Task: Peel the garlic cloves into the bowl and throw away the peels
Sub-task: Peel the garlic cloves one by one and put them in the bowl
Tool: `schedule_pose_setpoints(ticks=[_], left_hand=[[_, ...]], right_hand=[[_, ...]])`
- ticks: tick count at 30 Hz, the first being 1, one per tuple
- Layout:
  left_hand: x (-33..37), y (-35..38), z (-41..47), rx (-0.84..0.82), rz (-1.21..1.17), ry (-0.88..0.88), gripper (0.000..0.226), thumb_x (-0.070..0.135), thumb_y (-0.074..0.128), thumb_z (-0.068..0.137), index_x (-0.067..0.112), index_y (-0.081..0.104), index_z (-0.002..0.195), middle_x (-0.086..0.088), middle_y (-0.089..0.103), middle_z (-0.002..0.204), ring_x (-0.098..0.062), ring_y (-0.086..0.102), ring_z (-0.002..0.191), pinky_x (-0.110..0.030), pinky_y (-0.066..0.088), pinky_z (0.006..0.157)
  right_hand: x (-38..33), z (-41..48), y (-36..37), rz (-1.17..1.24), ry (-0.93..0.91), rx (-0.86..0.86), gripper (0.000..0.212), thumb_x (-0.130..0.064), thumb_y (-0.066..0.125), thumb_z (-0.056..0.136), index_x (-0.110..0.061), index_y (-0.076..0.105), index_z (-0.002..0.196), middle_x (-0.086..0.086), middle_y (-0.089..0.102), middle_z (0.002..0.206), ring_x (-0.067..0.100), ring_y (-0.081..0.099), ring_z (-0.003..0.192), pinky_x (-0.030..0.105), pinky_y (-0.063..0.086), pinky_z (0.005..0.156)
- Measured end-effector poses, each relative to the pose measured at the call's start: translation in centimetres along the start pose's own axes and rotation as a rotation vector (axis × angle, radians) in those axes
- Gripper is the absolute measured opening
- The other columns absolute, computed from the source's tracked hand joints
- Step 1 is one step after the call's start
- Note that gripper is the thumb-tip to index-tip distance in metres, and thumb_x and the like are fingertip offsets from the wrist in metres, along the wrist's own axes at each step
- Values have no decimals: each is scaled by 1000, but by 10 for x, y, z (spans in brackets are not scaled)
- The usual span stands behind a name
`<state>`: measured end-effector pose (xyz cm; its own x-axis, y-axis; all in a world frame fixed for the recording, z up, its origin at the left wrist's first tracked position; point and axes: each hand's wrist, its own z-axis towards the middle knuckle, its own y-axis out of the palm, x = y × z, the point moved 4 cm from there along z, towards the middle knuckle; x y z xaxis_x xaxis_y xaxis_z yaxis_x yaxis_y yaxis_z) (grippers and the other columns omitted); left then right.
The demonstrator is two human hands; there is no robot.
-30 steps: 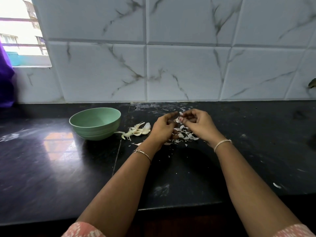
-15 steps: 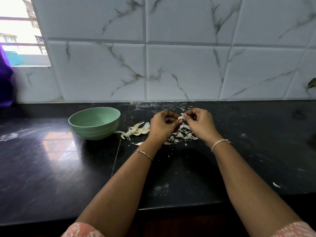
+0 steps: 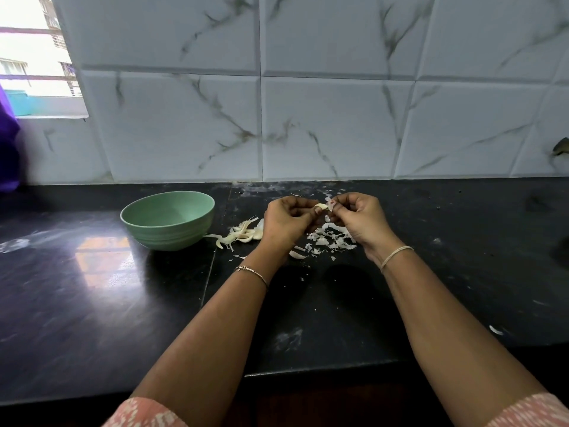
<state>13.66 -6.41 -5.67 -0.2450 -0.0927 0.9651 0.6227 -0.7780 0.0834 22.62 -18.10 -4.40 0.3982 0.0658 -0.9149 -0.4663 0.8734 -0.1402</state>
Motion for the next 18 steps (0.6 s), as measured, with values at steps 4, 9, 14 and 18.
schedule_pose_setpoints(ticks=[4,9,14,18], left_hand=[[1,-6,2,95,53,38,9,4,76,80,12,73,82,-14,73,77,-21,70,71,-37,60,76],[6,-7,0,153,191,110,13,8,77,75,20,72,75,-5,72,68,-11,67,62,-29,59,72],[8,-4,-3,143,272,148,10,11,78,75,19,71,76,1,72,67,-8,67,63,-23,57,68],[11,-2,-6,170,367,193,7,14,77,75,16,71,79,7,69,68,-3,66,64,-12,53,64]], right_hand=[[-5,-2,2,56,16,-42,10,-4,63,91,-9,68,84,4,69,76,3,65,65,17,54,66],[-3,-2,2,-59,-9,-15,8,-21,73,85,-13,73,83,8,74,84,22,70,81,36,57,79],[-3,-1,3,-254,-113,10,7,-16,74,83,-11,76,87,2,74,80,19,71,80,41,59,81],[-6,-2,3,-400,-168,19,5,-16,73,82,-14,76,86,-3,73,76,10,69,73,31,59,74]])
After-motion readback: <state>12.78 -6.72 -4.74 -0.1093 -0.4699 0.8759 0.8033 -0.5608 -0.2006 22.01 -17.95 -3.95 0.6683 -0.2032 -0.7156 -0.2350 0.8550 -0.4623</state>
